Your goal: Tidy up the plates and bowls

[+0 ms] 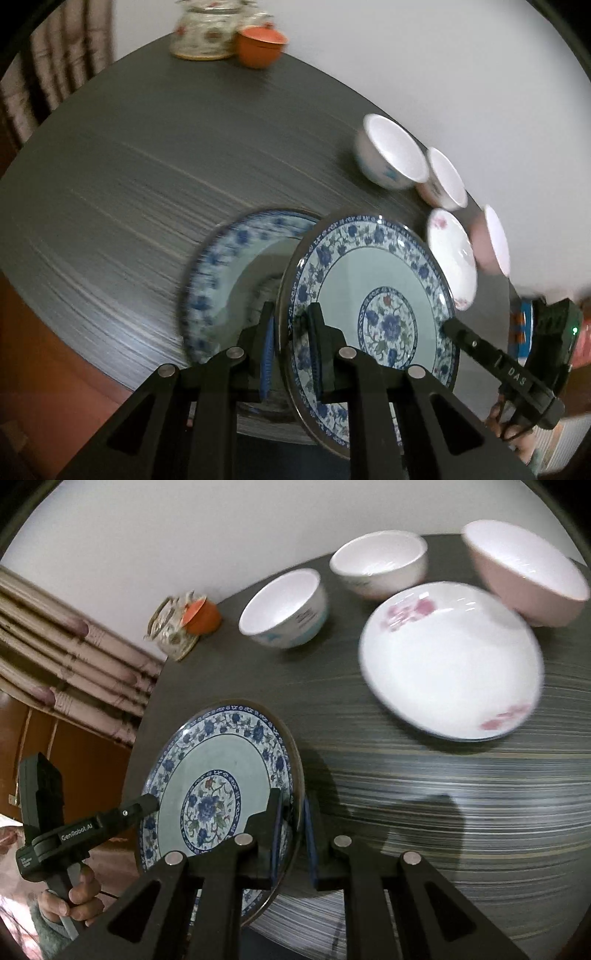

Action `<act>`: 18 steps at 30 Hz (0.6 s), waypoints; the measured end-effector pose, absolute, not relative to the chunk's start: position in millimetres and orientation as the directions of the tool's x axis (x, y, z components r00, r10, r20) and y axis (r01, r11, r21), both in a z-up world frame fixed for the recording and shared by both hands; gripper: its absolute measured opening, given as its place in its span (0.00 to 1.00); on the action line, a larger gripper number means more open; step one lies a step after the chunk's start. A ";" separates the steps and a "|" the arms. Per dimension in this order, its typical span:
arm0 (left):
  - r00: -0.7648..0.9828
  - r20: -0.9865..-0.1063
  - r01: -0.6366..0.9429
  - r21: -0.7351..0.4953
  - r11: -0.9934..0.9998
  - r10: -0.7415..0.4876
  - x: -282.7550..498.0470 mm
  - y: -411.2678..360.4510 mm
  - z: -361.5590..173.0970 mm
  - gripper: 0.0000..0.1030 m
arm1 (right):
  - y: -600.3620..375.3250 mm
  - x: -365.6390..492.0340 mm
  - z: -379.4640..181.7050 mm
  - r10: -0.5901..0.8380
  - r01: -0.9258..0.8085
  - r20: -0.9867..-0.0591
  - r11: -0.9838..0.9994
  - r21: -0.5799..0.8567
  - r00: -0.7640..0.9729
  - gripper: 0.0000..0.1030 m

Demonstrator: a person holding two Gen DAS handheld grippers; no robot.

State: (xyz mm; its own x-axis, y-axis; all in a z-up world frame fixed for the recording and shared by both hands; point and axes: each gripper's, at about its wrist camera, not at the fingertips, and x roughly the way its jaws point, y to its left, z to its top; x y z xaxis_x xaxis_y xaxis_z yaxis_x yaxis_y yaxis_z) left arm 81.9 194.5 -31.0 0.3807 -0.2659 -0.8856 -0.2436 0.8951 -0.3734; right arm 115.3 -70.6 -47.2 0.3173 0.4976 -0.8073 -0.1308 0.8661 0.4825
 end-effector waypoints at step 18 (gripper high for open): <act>0.372 -0.895 -0.337 -0.379 0.862 -0.248 85.7 240.4 -70.8 0.14 | -34.2 124.1 -73.1 0.464 -0.135 -0.839 0.886 0.444 0.284 0.12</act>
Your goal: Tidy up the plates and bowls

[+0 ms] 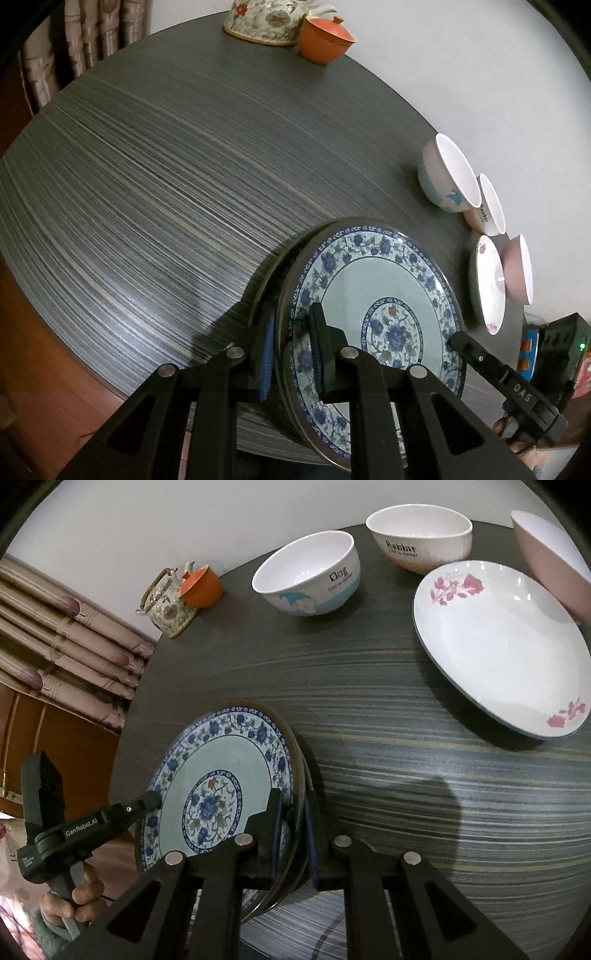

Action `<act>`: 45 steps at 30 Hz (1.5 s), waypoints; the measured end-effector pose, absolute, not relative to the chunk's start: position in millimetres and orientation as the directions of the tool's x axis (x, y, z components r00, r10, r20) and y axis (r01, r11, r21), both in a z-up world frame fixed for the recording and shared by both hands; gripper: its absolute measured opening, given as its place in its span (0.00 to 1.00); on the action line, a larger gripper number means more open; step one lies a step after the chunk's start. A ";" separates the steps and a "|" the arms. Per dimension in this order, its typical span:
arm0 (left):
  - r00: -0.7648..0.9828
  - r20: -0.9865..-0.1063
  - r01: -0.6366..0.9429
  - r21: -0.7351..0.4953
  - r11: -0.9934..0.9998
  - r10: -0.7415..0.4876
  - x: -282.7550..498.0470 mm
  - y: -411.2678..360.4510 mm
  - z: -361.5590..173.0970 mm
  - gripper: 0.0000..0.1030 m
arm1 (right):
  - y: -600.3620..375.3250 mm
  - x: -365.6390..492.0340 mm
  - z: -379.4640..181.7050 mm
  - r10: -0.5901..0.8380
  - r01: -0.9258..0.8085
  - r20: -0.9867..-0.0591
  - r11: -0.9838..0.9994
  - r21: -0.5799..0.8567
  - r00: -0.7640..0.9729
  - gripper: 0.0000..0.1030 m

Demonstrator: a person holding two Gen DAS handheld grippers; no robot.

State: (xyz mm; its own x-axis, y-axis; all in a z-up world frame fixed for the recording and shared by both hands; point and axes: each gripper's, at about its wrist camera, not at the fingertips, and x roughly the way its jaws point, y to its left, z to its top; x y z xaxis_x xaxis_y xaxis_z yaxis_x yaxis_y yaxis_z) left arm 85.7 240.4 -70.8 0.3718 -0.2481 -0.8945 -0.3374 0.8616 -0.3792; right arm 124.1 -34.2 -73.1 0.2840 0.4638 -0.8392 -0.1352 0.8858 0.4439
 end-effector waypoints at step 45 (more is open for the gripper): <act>0.515 -0.855 -0.225 -0.077 0.971 0.051 85.0 203.2 -46.2 0.62 | -44.4 103.1 -53.6 0.328 -0.141 -0.846 0.945 0.296 0.421 0.23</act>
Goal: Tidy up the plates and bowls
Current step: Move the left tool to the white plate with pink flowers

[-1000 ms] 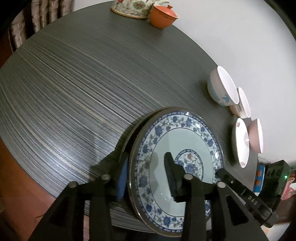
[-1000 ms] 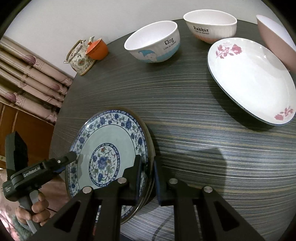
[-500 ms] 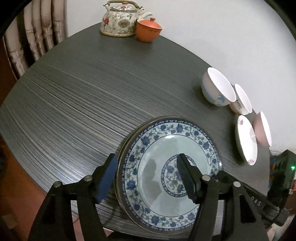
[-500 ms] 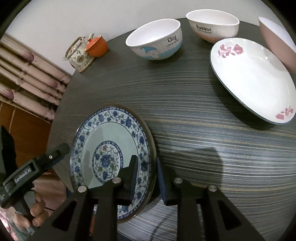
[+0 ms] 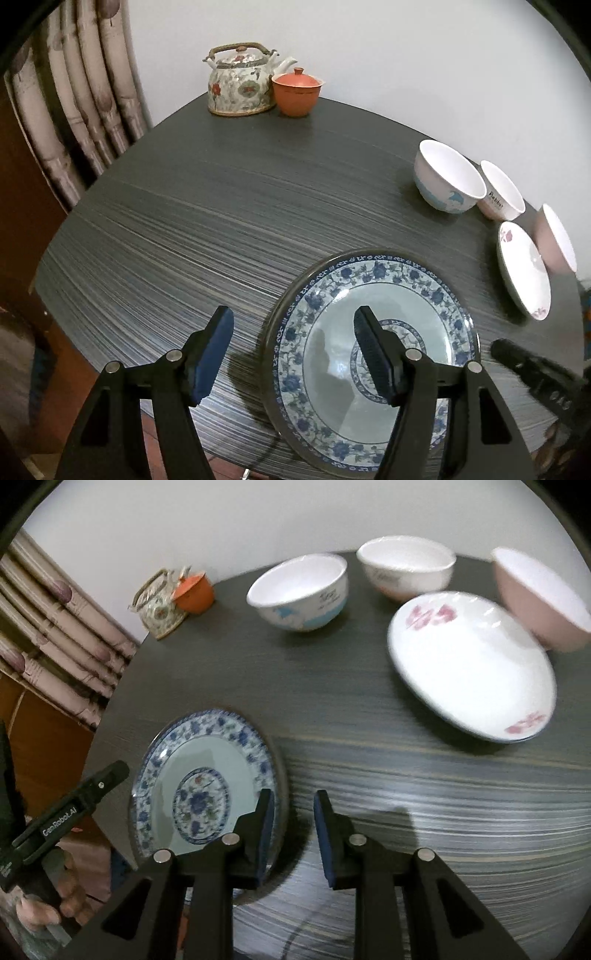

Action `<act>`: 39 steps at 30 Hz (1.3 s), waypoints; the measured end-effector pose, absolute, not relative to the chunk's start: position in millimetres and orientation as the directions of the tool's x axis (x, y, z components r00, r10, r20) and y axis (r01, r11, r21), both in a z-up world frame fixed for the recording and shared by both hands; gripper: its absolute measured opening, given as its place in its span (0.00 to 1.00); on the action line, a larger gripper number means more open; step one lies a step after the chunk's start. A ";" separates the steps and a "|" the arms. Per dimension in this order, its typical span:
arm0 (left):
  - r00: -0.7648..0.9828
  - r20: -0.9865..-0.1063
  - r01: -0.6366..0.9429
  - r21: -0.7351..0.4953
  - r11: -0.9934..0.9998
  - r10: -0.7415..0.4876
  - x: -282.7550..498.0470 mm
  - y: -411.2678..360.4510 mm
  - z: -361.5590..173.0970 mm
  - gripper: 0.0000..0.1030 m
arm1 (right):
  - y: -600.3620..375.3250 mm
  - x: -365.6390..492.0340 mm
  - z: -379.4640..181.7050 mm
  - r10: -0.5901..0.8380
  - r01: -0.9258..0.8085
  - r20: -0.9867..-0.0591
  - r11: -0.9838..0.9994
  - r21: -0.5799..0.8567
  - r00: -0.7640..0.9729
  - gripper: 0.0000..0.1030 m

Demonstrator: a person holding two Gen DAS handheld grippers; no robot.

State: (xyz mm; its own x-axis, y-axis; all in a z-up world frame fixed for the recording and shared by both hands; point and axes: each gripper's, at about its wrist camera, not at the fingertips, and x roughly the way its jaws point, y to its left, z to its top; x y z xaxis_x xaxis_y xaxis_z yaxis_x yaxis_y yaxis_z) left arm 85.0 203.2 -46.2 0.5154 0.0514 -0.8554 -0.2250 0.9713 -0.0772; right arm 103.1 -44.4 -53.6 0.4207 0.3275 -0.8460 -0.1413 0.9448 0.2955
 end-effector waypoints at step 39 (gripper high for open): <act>0.410 -0.881 0.061 -0.232 0.971 -0.236 224.6 6.3 -68.5 0.58 | -239.8 208.1 -79.0 0.252 0.039 -0.825 0.949 0.314 0.506 0.21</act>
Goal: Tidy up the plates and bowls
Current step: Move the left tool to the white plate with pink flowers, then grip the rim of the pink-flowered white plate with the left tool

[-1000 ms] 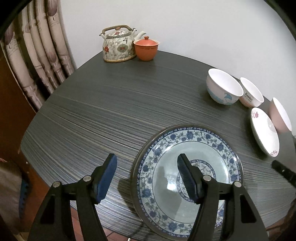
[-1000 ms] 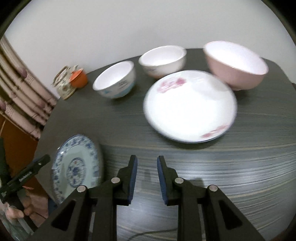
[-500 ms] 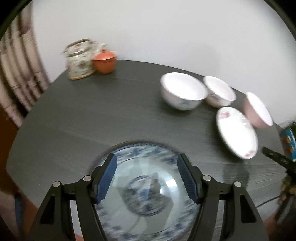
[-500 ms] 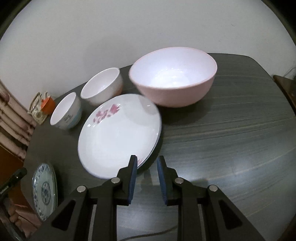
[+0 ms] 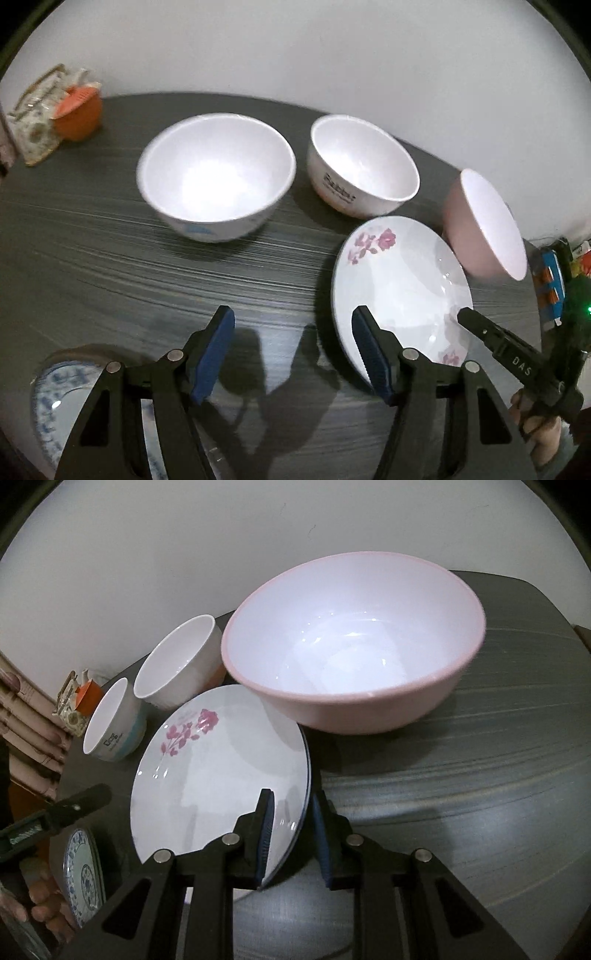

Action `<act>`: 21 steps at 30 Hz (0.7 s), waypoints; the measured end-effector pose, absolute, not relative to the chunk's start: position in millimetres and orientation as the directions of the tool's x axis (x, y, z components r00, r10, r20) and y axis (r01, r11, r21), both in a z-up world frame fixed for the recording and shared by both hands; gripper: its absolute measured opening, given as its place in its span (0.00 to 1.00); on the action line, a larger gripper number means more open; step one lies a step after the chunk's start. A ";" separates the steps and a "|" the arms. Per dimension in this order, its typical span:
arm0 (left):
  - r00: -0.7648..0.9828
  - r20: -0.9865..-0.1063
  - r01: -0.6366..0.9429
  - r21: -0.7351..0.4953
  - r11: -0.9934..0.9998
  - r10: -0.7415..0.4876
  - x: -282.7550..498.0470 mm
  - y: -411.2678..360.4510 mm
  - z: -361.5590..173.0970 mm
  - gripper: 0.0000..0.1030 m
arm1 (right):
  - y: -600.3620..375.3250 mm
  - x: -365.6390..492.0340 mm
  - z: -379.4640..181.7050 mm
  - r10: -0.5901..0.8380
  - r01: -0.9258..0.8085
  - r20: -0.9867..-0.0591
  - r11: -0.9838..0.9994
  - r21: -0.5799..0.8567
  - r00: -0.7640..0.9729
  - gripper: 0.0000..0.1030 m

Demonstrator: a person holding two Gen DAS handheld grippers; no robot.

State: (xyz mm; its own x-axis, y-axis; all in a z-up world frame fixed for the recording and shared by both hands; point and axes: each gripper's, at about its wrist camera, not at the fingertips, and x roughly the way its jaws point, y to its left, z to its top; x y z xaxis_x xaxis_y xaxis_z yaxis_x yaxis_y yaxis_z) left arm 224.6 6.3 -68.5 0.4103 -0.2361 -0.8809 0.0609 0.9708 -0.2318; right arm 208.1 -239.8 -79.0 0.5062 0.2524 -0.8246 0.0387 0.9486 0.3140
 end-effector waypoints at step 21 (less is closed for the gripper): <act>0.273 -0.907 0.064 -0.316 0.947 -0.321 258.0 -37.5 -108.1 0.14 | -258.3 208.3 -92.3 0.296 0.070 -0.822 0.925 0.374 0.486 0.12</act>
